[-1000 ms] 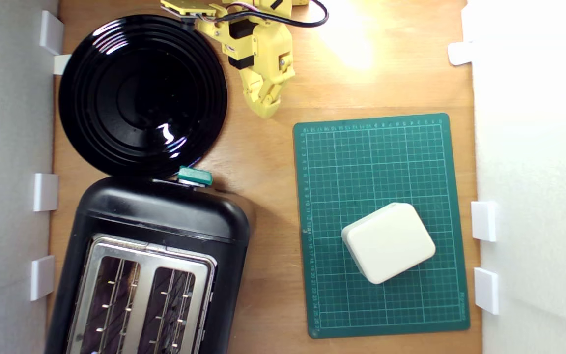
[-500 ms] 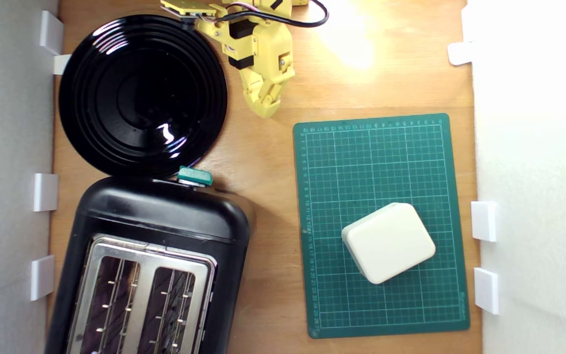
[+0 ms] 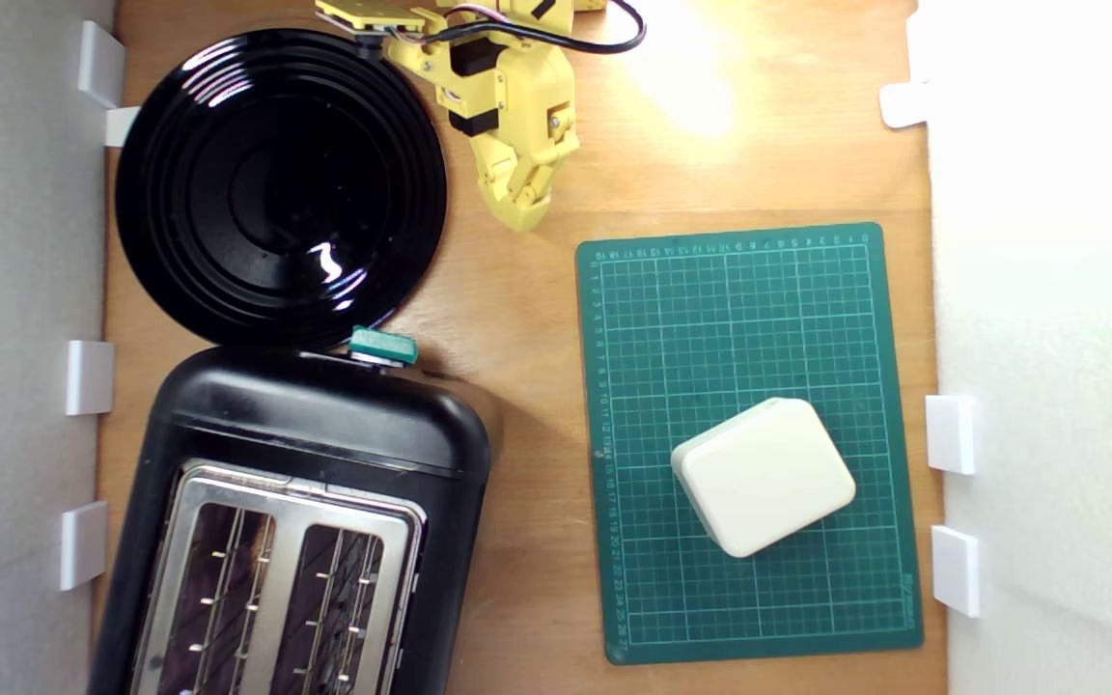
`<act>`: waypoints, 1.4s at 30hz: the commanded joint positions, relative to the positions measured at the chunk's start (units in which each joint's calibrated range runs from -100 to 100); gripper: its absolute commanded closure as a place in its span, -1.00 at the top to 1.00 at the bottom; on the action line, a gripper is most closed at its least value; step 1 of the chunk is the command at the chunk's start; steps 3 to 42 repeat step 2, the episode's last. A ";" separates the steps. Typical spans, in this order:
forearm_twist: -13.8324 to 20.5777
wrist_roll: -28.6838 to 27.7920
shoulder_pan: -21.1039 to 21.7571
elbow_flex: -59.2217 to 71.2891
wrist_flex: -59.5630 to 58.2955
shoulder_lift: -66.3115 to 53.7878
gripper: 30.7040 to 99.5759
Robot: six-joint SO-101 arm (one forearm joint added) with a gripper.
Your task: Start toaster
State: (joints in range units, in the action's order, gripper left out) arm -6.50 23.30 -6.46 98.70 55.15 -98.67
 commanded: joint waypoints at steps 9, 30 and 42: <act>-0.35 -0.05 0.03 0.12 0.65 -0.25 -0.98; -0.35 -0.05 0.03 0.12 0.65 -0.25 -0.98; -0.35 -0.05 0.03 0.12 0.65 -0.25 -0.98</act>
